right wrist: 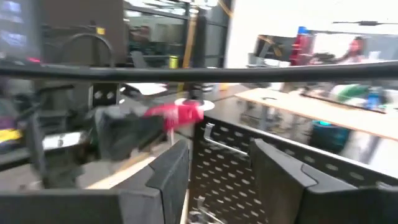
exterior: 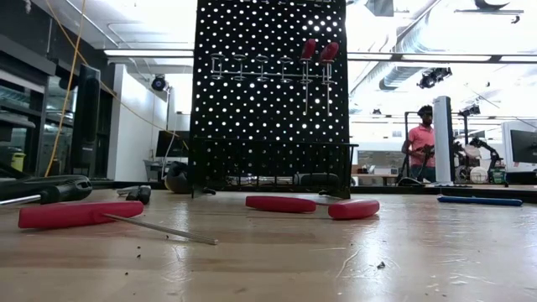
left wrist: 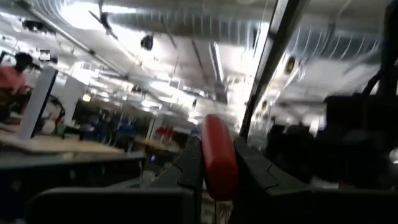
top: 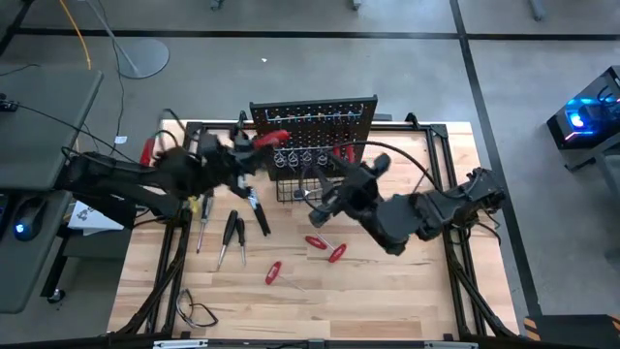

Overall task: Hang tools onto peg board
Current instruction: Hang the red allen wrench on the peg board

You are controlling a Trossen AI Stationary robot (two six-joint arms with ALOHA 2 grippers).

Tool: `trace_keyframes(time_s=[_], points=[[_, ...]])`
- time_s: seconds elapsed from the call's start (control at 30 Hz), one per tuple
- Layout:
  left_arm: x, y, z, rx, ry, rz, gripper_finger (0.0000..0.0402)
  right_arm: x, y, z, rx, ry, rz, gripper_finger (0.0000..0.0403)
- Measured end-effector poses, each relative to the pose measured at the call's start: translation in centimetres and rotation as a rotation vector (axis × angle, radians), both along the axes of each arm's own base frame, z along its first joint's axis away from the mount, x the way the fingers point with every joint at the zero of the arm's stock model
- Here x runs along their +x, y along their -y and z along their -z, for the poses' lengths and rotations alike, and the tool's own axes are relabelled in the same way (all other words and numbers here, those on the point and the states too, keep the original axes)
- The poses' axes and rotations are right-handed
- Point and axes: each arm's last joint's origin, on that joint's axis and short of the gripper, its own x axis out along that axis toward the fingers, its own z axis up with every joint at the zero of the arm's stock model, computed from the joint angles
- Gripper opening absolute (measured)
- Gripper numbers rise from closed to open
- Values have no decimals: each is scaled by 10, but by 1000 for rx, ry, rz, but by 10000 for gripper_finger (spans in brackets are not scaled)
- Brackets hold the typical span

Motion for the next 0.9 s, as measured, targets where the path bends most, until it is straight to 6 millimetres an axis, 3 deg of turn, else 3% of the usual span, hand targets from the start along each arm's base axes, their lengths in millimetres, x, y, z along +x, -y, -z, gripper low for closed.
trace_keyframes(time_s=[0.1, 0.23, 0.37, 0.47, 0.63, 0.9], points=[[19, 5, 1, 10, -60, -63, 45, -8, -8, 0, -19, -26, 71, 161], [48, 16, -3, 123, -220, -290, 45, -19, -17, -2, -32, -43, 175, 161], [80, 26, 6, 231, -421, -470, 45, -23, -24, -2, -38, -51, 162, 161], [100, 32, 15, 210, -454, -524, 45, -23, -26, -2, -39, -51, 159, 161], [117, 36, 23, 153, -424, -584, 45, -23, -26, -2, -40, -52, 158, 161], [135, 20, 36, 67, -463, -722, 45, -23, -26, -1, -40, -53, 158, 161]])
